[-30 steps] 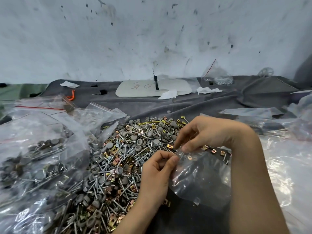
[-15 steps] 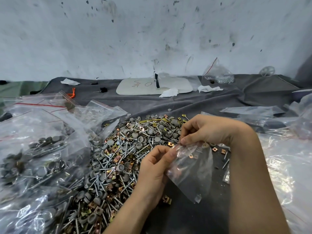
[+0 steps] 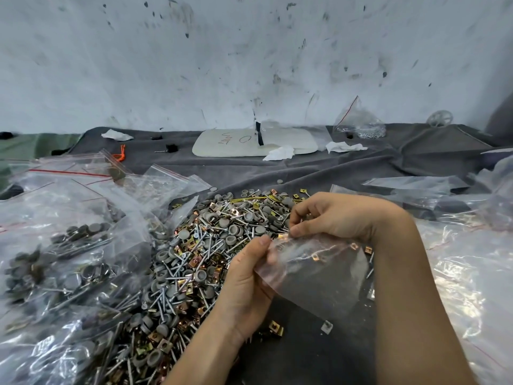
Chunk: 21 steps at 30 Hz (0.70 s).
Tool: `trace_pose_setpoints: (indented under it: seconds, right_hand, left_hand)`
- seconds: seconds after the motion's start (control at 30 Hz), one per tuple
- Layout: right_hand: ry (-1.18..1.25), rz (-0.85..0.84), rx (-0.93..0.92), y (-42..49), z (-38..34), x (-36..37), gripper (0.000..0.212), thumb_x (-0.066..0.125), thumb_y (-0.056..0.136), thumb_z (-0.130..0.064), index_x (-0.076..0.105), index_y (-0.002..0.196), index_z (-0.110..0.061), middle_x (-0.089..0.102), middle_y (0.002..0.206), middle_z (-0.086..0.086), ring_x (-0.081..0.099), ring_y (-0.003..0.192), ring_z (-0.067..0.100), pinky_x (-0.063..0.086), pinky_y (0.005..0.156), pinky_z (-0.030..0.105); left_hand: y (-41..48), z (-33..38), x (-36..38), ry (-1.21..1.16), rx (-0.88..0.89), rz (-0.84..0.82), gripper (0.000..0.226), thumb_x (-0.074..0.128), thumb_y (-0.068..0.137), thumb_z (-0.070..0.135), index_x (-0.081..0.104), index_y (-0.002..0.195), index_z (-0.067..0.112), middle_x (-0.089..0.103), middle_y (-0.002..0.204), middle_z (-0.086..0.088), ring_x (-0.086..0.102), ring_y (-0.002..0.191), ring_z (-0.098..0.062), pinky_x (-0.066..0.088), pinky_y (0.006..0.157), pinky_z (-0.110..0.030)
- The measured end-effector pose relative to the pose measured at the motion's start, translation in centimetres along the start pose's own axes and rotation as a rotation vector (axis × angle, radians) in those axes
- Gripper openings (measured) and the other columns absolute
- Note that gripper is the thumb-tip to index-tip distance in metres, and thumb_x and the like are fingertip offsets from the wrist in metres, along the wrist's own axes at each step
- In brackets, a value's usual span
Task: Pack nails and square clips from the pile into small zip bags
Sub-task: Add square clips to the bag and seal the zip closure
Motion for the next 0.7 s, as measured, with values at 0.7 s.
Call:
trace_pose_setpoints:
  seconds: [0.7]
  right_hand:
    - [0.321,0.135,0.124,-7.9,5.6,-0.6,0.012,0.070,0.070,-0.021,0.065,0.065,-0.011,0.059,0.057,0.000,0.049,0.047,0.007,0.039,0.045,0.015]
  left_hand:
    - [-0.5,0.2,0.5,0.549,0.374,-0.043,0.027,0.063,0.076,0.043,0.075,0.077,0.019,0.069,0.070,0.000,0.059,0.056,-0.007,0.048,0.052,-0.018]
Point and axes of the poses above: each hand's wrist, its own y-axis towards the middle knuckle, its own x-axis out of the palm, z = x × y, the point moved 2 cm from there along y, towards the middle knuckle
